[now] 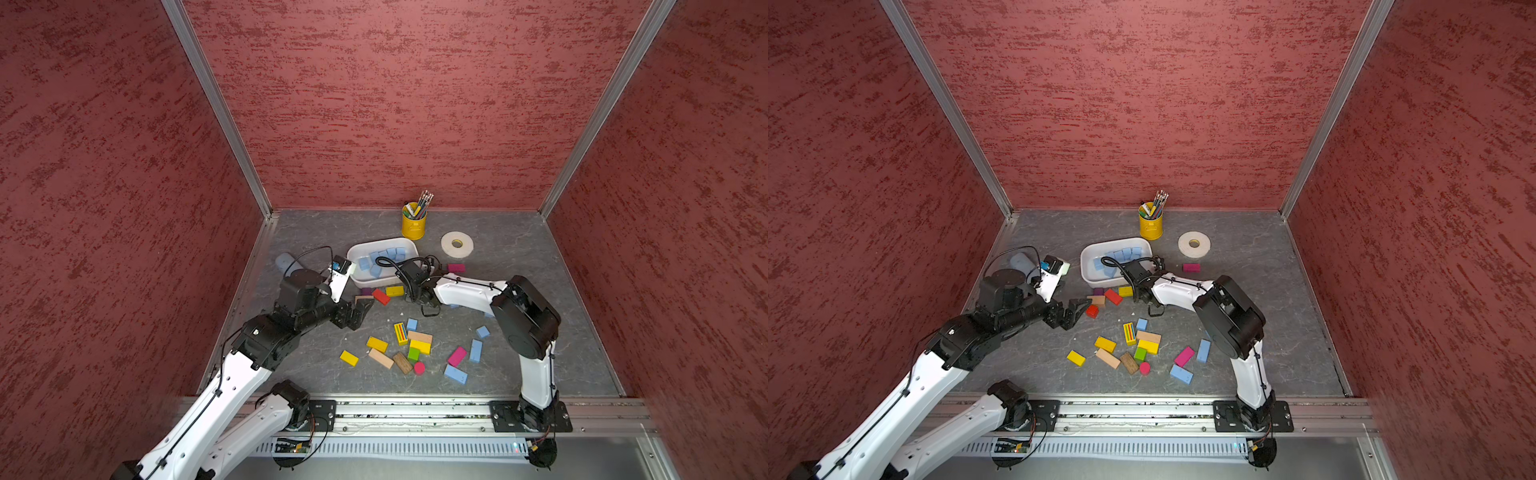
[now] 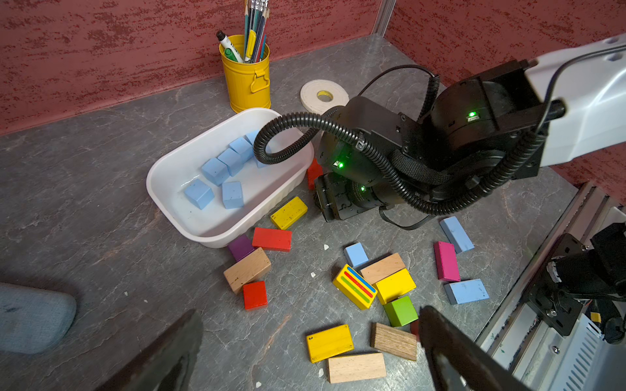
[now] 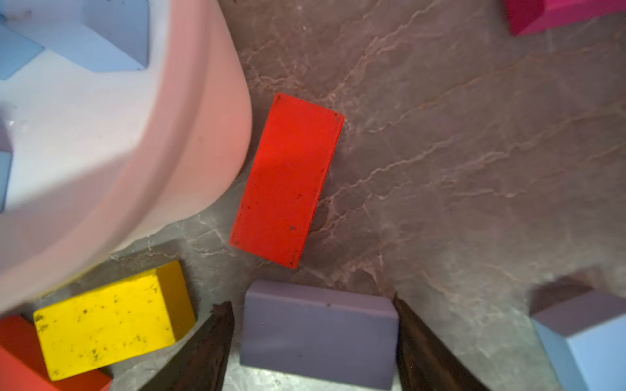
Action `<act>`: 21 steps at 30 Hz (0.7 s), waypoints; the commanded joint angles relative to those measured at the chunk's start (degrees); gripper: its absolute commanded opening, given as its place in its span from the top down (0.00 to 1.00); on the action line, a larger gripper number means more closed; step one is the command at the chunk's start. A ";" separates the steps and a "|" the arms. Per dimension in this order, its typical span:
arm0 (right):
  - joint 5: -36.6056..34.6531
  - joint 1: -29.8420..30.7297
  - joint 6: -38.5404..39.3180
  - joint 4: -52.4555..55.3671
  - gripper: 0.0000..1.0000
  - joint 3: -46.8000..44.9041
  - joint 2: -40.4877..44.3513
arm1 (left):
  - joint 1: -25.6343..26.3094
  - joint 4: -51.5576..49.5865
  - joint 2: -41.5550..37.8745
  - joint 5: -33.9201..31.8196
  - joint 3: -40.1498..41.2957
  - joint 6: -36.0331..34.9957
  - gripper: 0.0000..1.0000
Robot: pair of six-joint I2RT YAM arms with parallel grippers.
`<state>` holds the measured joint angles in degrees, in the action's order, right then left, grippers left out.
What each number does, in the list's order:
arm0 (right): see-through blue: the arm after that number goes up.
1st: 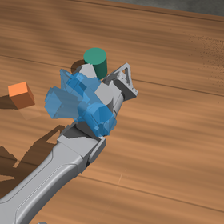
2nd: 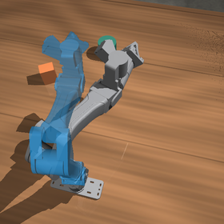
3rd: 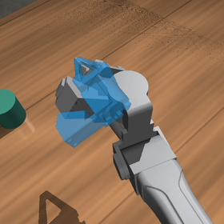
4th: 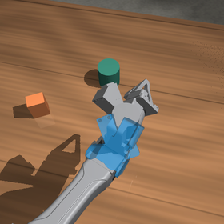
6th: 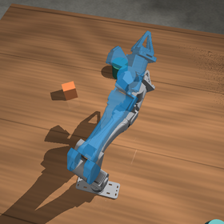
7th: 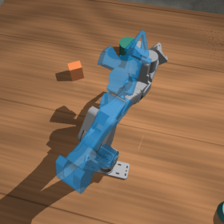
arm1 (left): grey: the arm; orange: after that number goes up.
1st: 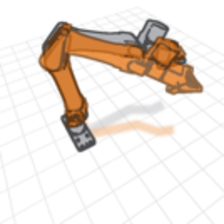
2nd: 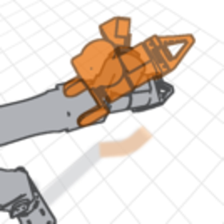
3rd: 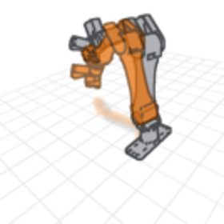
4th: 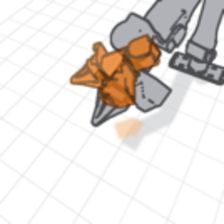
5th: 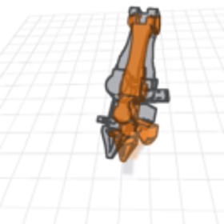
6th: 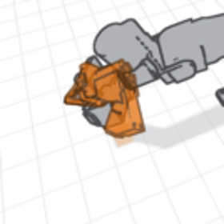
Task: Pick out the blue building blocks
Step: Pick up the building block from the center of the board.
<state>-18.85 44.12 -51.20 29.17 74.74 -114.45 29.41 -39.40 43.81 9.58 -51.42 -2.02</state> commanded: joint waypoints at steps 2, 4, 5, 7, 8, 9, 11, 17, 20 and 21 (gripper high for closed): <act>-1.96 0.44 -1.18 1.15 0.30 1.58 -1.29 | -0.34 0.73 -0.62 0.56 0.42 -0.80 0.00; -2.06 0.44 -1.18 1.20 0.33 1.50 -1.39 | -0.32 0.72 -0.57 0.55 0.35 -0.78 0.00; -2.15 0.44 -1.18 1.22 0.34 1.44 -1.38 | -0.34 0.73 -0.65 0.58 0.35 -0.81 0.00; -2.24 0.46 -1.18 1.24 0.36 1.39 -1.38 | -0.32 0.69 -0.65 0.57 0.35 -0.81 0.00; -2.24 0.46 -1.11 1.24 0.37 1.31 -1.36 | -0.32 0.70 -0.63 0.55 0.37 -0.87 0.00; -2.18 0.52 -1.10 1.24 0.39 1.33 -1.36 | -0.27 0.72 -0.58 0.54 0.35 -0.87 0.00; -2.24 0.53 -1.01 1.24 0.41 1.29 -1.25 | -0.32 0.72 -0.63 0.59 0.35 -0.79 0.00; -2.28 0.55 -0.88 0.94 0.45 1.04 -0.29 | -0.32 0.68 -0.81 0.44 0.42 -0.73 0.00; -2.57 0.58 -0.75 0.63 0.46 0.50 0.92 | -0.23 0.72 -0.83 0.44 0.35 -0.78 0.00; -2.77 0.61 -0.75 0.67 0.46 0.28 1.31 | -0.32 0.72 -0.83 0.44 0.35 -0.79 0.00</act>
<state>-19.77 44.21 -51.20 29.41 75.09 -114.74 29.41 -39.40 43.79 9.58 -51.42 -2.02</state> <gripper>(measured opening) 0.625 0.996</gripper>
